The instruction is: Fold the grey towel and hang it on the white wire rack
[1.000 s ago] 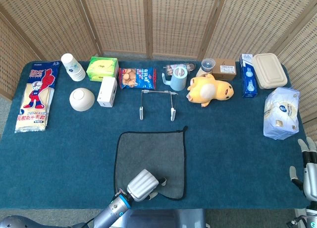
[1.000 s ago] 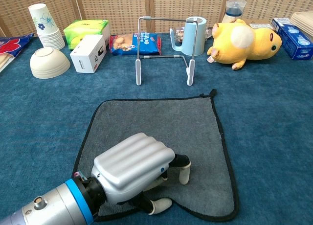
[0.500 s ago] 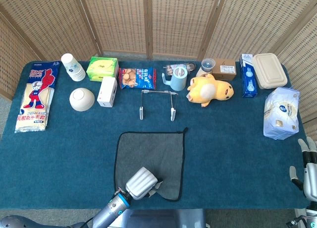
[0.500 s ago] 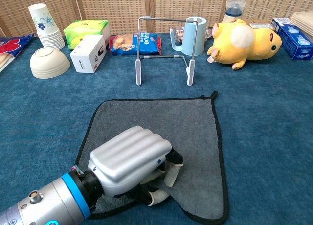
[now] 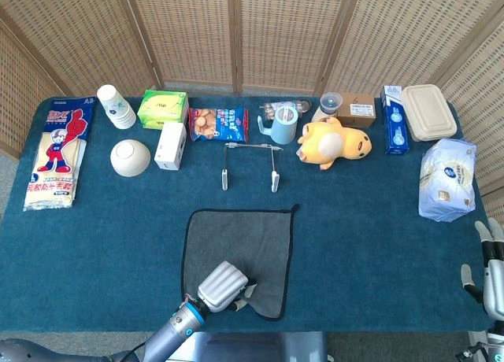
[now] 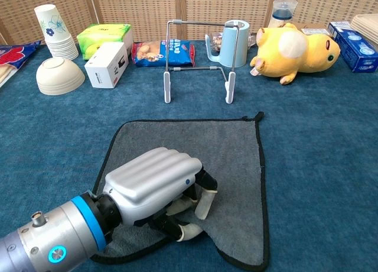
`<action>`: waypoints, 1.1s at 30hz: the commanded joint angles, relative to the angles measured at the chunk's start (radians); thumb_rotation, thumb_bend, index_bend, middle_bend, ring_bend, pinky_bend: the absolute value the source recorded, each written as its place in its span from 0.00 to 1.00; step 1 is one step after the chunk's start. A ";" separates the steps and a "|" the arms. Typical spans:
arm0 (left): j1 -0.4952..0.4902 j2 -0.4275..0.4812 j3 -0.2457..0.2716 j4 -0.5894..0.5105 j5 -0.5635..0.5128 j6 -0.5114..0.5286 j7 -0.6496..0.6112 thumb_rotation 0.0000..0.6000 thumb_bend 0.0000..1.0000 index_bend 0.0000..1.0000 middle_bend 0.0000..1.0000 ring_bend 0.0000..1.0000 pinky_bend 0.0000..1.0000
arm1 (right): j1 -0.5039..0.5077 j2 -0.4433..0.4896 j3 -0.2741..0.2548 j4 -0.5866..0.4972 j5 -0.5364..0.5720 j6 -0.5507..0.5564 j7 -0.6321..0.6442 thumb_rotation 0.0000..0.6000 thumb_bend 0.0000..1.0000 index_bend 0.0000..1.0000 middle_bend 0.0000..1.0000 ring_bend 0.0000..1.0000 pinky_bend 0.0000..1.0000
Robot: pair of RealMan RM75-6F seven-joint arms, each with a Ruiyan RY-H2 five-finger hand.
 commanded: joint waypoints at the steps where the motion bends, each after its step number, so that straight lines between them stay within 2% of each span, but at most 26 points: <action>1: -0.012 0.003 -0.016 -0.012 -0.021 -0.019 -0.009 1.00 0.45 0.64 1.00 1.00 1.00 | -0.001 0.000 0.000 0.002 0.000 0.001 0.002 1.00 0.39 0.07 0.04 0.00 0.00; 3: -0.020 0.002 -0.029 -0.016 -0.041 -0.033 -0.020 1.00 0.45 0.64 1.00 1.00 1.00 | -0.002 0.000 0.000 0.003 0.001 0.001 0.004 1.00 0.39 0.08 0.04 0.00 0.00; 6: -0.046 0.005 -0.078 -0.016 -0.096 -0.073 -0.041 1.00 0.45 0.65 1.00 1.00 1.00 | -0.005 0.000 0.000 0.007 0.003 0.002 0.008 1.00 0.39 0.07 0.04 0.00 0.00; 16: -0.127 0.036 -0.186 0.004 -0.199 -0.135 -0.028 1.00 0.46 0.65 1.00 1.00 1.00 | -0.005 -0.002 0.001 0.010 0.007 -0.001 0.008 1.00 0.39 0.07 0.04 0.00 0.00; 22: -0.165 0.041 -0.216 0.033 -0.224 -0.141 -0.014 1.00 0.46 0.65 1.00 1.00 1.00 | -0.007 -0.003 0.002 0.011 0.010 0.000 0.008 1.00 0.39 0.08 0.04 0.00 0.00; 33: -0.259 0.028 -0.265 0.163 -0.240 -0.165 -0.037 1.00 0.46 0.65 1.00 1.00 1.00 | -0.013 -0.001 0.004 0.018 0.020 0.001 0.021 1.00 0.39 0.08 0.04 0.00 0.00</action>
